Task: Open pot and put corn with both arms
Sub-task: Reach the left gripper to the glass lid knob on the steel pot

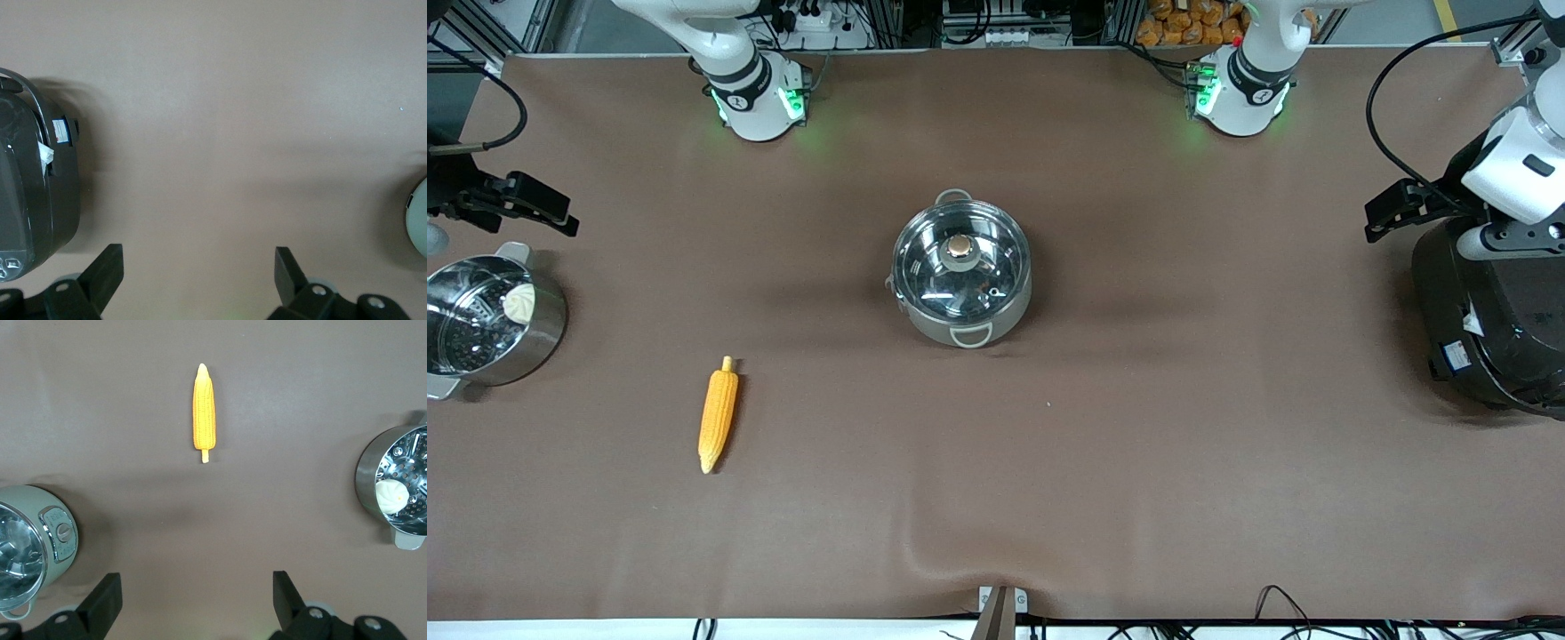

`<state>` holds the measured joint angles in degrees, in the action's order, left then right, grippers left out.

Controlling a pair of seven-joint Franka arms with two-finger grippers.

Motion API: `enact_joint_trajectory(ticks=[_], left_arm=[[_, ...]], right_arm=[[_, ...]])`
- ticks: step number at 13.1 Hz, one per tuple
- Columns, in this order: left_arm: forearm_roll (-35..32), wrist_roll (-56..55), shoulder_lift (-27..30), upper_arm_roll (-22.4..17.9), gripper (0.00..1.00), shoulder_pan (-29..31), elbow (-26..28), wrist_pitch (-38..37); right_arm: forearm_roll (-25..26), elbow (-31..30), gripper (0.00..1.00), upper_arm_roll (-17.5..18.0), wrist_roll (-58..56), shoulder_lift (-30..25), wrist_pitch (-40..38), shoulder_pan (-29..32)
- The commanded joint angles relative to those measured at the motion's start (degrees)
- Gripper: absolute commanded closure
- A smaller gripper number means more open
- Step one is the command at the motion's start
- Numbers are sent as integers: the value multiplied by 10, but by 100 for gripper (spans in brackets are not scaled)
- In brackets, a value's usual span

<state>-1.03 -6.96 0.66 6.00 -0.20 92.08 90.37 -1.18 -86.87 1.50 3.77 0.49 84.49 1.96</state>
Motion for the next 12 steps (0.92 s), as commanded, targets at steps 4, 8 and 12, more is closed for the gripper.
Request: enact_joint_trajectory(ticks=[4, 8, 12], left_arm=[[3, 9, -17, 0, 0, -7, -32, -9], [1, 2, -37, 7, 0, -25, -39, -13], [8, -47, -72, 13, 0, -80, -60, -11]], right_arm=[[-9, -10, 0, 0, -5, -8, 5, 3], [-8, -10, 0, 0, -5, -6, 4, 3], [-6, -9, 0, 0, -7, -2, 3, 5]])
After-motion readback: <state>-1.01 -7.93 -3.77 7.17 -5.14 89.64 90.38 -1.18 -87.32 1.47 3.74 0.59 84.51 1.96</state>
